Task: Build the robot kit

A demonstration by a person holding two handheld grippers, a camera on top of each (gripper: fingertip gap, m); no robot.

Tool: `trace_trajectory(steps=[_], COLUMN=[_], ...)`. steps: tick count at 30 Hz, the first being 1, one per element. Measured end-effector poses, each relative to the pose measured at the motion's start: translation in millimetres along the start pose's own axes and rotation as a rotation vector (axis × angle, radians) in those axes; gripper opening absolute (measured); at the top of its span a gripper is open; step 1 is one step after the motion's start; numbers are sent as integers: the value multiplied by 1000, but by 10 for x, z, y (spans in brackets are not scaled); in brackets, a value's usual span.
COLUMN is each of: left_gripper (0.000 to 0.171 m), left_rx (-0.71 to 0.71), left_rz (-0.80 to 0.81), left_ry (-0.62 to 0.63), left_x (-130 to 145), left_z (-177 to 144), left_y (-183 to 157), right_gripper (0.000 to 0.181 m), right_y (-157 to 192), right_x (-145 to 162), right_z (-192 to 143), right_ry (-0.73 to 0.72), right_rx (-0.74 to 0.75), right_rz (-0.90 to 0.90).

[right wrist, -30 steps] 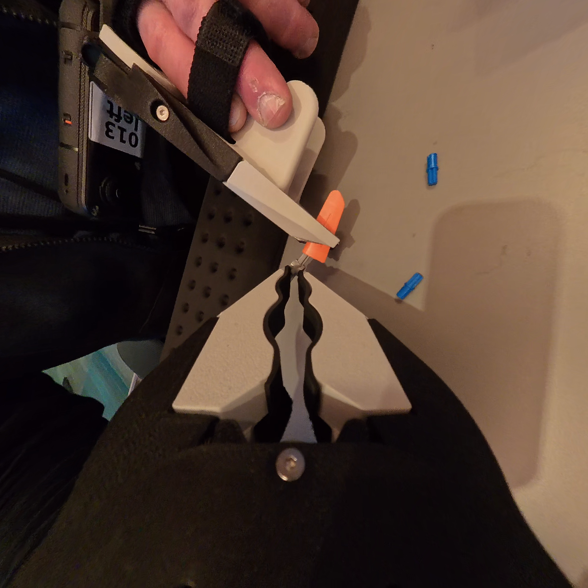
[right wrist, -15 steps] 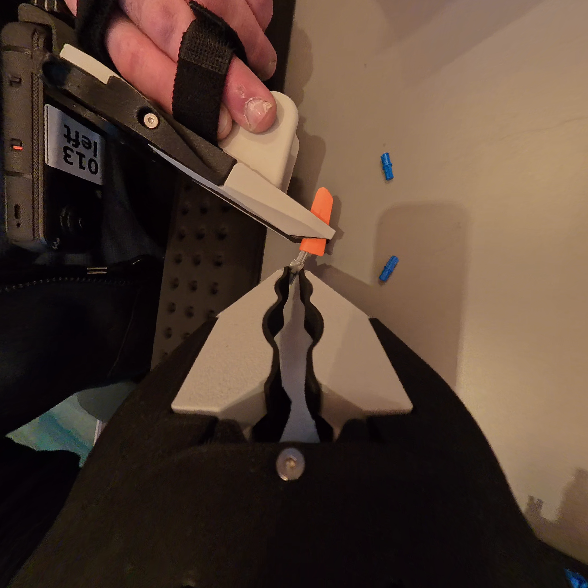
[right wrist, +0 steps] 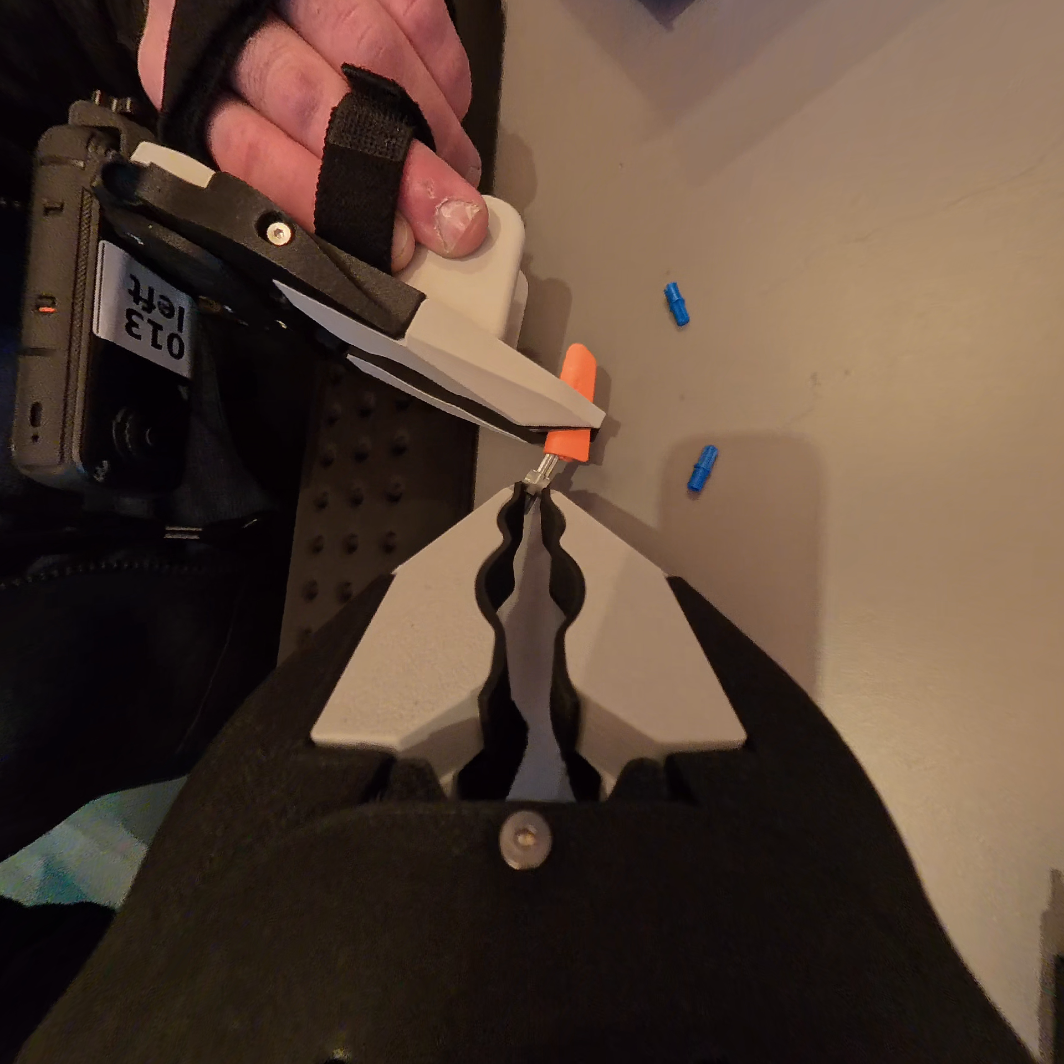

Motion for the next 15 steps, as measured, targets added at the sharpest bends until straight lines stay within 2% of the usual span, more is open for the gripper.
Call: trace_trajectory(steps=[15], left_gripper=[4], left_rx=[-8], left_rz=[58], left_ry=[-52], left_x=[-61], left_z=[-30], left_y=[-19], right_gripper=[2], right_y=[36], right_x=[36], right_z=[6], right_ry=[169], right_rx=[-108], right_rz=[-143])
Point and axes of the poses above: each gripper's, where its closed fingertips meet, z out along the fingers, x out of its underside, y = z × x across the jaws, the point moved 2 cm from there along -z, back along the fingers, and after that the axes turned 15 degrees about y, right-handed, at the moved point
